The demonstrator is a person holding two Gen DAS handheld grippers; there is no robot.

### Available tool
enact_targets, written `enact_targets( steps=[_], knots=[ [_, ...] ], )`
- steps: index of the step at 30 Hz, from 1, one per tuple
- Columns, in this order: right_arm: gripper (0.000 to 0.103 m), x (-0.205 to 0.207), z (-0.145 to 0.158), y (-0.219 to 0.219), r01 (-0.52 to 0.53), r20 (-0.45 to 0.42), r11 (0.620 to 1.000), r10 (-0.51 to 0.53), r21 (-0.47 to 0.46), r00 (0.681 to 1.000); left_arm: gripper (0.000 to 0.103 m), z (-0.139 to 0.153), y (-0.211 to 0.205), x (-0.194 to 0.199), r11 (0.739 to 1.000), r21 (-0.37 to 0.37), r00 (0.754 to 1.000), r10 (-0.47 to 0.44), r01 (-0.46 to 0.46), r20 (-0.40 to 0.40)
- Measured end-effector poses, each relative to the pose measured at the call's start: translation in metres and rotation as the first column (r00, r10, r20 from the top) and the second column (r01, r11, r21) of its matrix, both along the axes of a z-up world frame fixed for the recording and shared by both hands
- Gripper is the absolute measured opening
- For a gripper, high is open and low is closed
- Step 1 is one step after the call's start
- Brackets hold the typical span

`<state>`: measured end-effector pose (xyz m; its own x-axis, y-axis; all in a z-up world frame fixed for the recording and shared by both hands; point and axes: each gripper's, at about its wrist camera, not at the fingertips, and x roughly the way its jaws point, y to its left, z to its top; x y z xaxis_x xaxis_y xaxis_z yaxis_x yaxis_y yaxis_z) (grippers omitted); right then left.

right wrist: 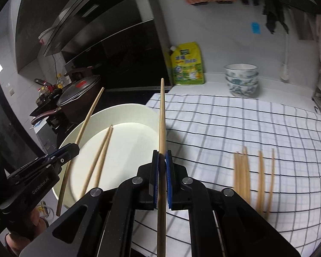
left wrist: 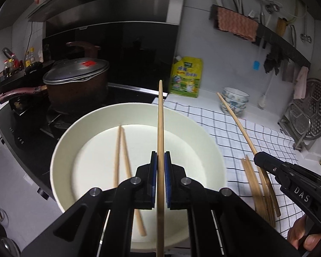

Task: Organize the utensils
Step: 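Lift both held chopsticks and carry them over the basin, then open both tools to release the chopsticks into the basin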

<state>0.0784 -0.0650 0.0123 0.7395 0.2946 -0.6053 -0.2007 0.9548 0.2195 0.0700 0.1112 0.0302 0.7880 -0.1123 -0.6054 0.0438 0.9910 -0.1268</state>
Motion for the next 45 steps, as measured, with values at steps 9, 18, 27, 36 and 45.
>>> enact_targets(
  steps=[9, 18, 27, 36, 45],
  knots=[
    [0.006, 0.039, -0.010, 0.060, -0.099, -0.039, 0.995, 0.099, -0.010, 0.994, 0.007, -0.018, 0.040, 0.022, 0.998, -0.003, 0.997, 0.063, -0.063, -0.047],
    [0.006, 0.072, -0.032, 0.102, -0.170, -0.114, 0.985, 0.167, -0.025, 0.979, 0.007, -0.038, 0.054, 0.046, 0.998, 0.011, 0.993, 0.066, -0.065, -0.102],
    [0.006, 0.083, -0.057, 0.110, -0.176, -0.188, 0.984, 0.167, -0.036, 0.968, 0.008, -0.052, 0.060, 0.052, 0.997, 0.016, 0.986, 0.079, -0.077, -0.146],
    [0.011, 0.072, -0.046, 0.095, -0.131, -0.146, 0.990, 0.122, -0.049, 0.982, 0.058, -0.042, 0.068, 0.038, 0.990, 0.026, 0.985, 0.138, -0.136, -0.109],
    [0.013, 0.054, -0.039, 0.087, -0.124, -0.123, 0.991, 0.117, -0.051, 0.985, 0.059, -0.036, 0.064, 0.024, 0.990, 0.026, 0.985, 0.140, -0.138, -0.101]
  ],
)
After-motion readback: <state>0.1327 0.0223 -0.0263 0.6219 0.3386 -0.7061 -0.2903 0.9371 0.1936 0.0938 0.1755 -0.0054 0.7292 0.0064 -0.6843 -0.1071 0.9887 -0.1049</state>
